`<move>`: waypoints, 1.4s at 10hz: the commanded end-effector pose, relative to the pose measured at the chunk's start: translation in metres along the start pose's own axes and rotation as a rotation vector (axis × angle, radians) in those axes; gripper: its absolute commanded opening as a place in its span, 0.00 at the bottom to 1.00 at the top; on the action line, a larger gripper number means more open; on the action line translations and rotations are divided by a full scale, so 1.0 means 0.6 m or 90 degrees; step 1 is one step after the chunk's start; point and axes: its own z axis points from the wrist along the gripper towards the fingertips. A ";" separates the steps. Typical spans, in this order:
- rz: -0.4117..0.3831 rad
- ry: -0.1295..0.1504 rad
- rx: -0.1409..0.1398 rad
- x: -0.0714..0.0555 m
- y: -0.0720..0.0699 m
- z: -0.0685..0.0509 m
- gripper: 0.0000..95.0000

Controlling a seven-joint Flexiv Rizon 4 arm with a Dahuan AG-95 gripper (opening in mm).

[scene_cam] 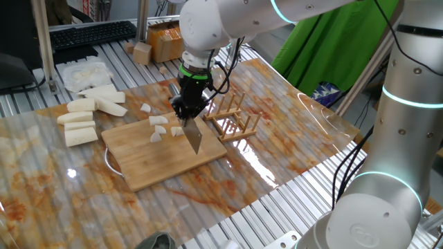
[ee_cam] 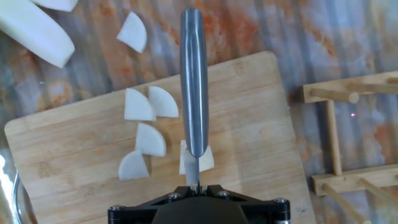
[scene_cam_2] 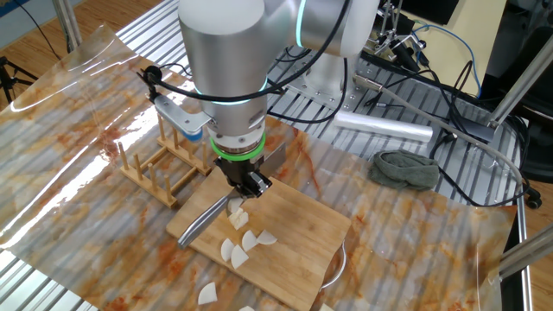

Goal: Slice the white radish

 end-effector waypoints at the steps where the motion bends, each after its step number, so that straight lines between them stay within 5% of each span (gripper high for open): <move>1: -0.002 -0.001 0.002 0.002 -0.002 0.002 0.00; 7: 0.000 -0.010 -0.008 -0.002 0.003 0.060 0.00; 14: -0.005 -0.012 -0.004 0.000 -0.003 0.041 0.00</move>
